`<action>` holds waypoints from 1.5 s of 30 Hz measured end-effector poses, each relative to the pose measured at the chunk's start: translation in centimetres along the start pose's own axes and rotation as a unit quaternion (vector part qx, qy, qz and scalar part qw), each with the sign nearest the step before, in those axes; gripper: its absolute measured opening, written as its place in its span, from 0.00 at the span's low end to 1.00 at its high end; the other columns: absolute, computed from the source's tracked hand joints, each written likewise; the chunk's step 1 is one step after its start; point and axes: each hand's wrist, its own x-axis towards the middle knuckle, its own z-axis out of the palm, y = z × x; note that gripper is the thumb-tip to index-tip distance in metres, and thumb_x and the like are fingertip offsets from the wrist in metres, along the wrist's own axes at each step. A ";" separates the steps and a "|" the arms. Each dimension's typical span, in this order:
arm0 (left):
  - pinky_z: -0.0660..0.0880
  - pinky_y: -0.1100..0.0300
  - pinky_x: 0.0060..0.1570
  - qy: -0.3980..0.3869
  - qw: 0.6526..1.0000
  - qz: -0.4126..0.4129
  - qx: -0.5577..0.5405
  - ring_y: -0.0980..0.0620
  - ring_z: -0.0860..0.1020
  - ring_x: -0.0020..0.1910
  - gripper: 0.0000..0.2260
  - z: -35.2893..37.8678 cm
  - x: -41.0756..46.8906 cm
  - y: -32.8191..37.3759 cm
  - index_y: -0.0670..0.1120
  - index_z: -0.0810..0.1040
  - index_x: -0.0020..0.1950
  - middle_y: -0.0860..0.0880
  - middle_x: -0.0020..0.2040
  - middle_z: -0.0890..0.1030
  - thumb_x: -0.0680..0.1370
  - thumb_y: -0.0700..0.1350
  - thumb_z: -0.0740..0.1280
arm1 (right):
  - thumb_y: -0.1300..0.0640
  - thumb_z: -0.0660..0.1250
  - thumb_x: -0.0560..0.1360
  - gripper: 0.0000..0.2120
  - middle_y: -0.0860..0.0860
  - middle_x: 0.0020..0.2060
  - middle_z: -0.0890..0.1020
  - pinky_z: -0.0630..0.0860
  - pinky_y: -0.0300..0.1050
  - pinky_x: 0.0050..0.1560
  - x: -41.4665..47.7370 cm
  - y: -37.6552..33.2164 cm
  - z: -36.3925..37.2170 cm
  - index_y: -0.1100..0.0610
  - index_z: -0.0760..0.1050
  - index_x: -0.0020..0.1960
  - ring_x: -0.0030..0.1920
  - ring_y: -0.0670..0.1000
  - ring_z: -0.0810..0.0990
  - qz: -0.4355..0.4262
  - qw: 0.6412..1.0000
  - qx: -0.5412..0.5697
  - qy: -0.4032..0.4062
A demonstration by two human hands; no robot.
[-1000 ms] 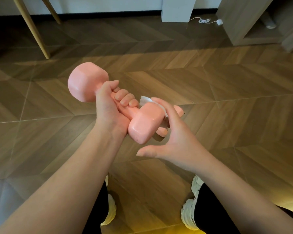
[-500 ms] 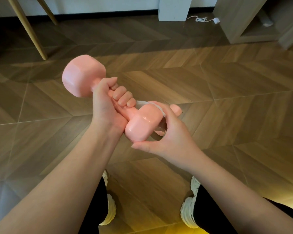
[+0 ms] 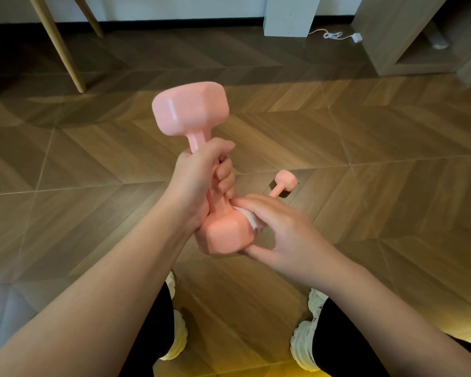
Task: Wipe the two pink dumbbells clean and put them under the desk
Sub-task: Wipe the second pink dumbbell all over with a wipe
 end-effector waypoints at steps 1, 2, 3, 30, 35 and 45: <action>0.59 0.60 0.24 -0.006 1.000 -0.006 0.001 0.52 0.59 0.21 0.18 0.0 -0.1 -0.2 0.47 0.62 0.29 0.50 0.23 0.60 0.77 0.41 0.63 | 0.55 0.76 0.69 0.28 0.46 0.61 0.78 0.70 0.40 0.62 0.1 0.1 0.2 0.55 0.73 0.66 0.63 0.42 0.74 0.002 1.000 0.000 -0.017; 0.59 0.59 0.25 -0.011 1.000 -0.011 0.001 0.51 0.59 0.22 0.18 -0.1 -0.2 -0.4 0.47 0.62 0.29 0.50 0.23 0.60 0.77 0.41 0.64 | 0.54 0.76 0.68 0.28 0.47 0.60 0.78 0.70 0.41 0.61 0.2 0.2 0.3 0.56 0.73 0.65 0.62 0.43 0.74 0.000 1.000 -0.002 -0.026; 0.59 0.59 0.25 -0.015 1.000 -0.016 0.002 0.51 0.59 0.22 0.18 -0.1 -0.3 -0.5 0.47 0.63 0.29 0.50 0.23 0.60 0.77 0.41 0.64 | 0.53 0.77 0.66 0.27 0.47 0.59 0.79 0.71 0.44 0.60 0.2 0.2 0.4 0.56 0.74 0.63 0.61 0.44 0.75 -0.004 1.000 -0.011 -0.022; 0.67 0.61 0.28 0.046 0.995 -0.090 0.027 0.52 0.68 0.25 0.11 -1.2 0.9 -0.9 0.46 0.70 0.37 0.50 0.27 0.69 0.76 0.46 0.69 | 0.47 0.78 0.65 0.22 0.47 0.51 0.81 0.71 0.46 0.54 -0.8 0.1 0.8 0.55 0.77 0.54 0.54 0.48 0.77 -0.018 0.994 -0.103 0.045; 0.63 0.63 0.24 -0.005 0.995 -0.092 -0.032 0.53 0.64 0.23 0.15 -0.6 0.4 -0.5 0.47 0.66 0.33 0.50 0.25 0.65 0.78 0.46 0.65 | 0.40 0.72 0.64 0.21 0.38 0.45 0.76 0.75 0.46 0.48 -0.3 -0.4 1.0 0.46 0.74 0.53 0.48 0.42 0.77 0.059 0.997 0.032 -0.024; 0.68 0.58 0.35 0.064 0.991 -0.111 0.041 0.53 0.70 0.29 0.10 -1.0 1.3 -1.1 0.47 0.72 0.36 0.50 0.29 0.71 0.73 0.40 0.72 | 0.43 0.75 0.66 0.22 0.50 0.45 0.81 0.70 0.45 0.51 -1.0 1.0 1.8 0.58 0.77 0.50 0.49 0.50 0.77 -0.020 0.988 -0.136 0.071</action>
